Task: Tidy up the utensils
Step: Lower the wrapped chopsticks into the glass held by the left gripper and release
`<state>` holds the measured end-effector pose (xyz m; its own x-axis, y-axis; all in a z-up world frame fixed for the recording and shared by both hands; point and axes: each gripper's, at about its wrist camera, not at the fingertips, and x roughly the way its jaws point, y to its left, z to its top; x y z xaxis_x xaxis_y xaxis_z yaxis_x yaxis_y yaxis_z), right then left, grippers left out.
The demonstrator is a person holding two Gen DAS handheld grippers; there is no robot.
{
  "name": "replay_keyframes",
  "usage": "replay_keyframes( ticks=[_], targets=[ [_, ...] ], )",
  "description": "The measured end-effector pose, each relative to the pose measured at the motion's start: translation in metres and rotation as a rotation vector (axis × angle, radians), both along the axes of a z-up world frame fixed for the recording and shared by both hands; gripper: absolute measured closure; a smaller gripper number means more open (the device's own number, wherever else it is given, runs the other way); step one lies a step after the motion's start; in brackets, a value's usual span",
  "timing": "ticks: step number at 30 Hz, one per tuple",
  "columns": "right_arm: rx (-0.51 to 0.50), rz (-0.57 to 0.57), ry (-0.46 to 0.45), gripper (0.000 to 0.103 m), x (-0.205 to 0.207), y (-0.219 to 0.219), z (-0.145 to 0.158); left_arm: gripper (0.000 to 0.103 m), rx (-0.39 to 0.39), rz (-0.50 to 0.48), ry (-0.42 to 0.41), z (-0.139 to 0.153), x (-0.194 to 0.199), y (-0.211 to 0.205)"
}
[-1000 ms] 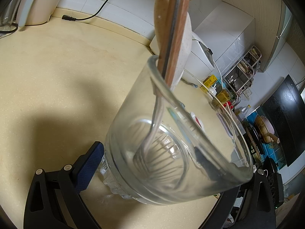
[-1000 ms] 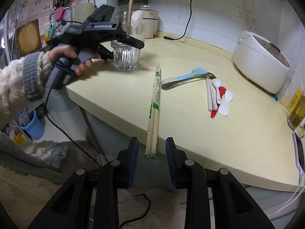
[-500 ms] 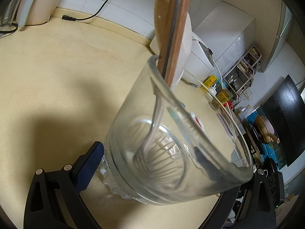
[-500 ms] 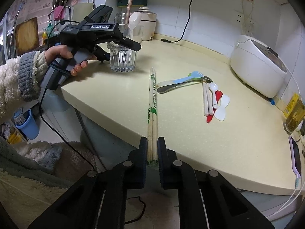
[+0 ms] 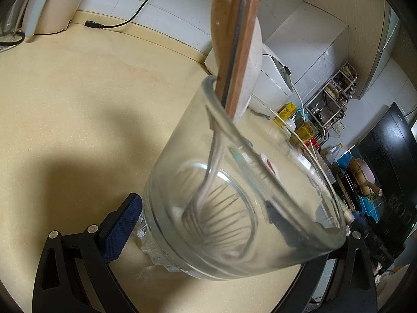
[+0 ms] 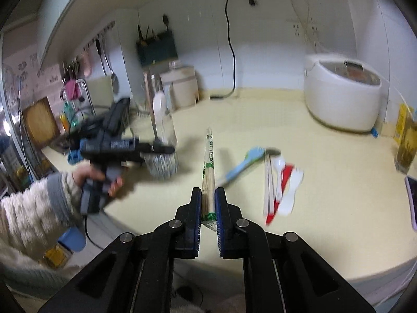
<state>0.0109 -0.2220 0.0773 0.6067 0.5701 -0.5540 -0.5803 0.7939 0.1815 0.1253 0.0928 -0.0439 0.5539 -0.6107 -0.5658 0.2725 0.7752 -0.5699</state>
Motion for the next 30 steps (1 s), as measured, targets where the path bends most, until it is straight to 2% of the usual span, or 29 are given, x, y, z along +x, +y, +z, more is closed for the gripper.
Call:
replay_keyframes(
  ticks=[7, 12, 19, 30],
  targets=[
    [0.081, 0.062, -0.072, 0.093, 0.007, 0.014, 0.032, 0.004, 0.0, 0.0, 0.0, 0.0, 0.0, 0.0],
    [0.114, 0.148, -0.066, 0.093, 0.001, 0.027, 0.042, 0.004, 0.0, -0.001, 0.001, 0.0, 0.0, 0.0],
    [0.105, 0.178, -0.083, 0.093, -0.005, 0.033, 0.05, 0.004, 0.0, -0.001, 0.001, 0.0, 0.0, 0.0],
    [0.094, 0.243, -0.135, 0.093, -0.021, 0.031, 0.084, 0.004, 0.0, -0.001, 0.001, 0.0, 0.001, 0.0]
  ],
)
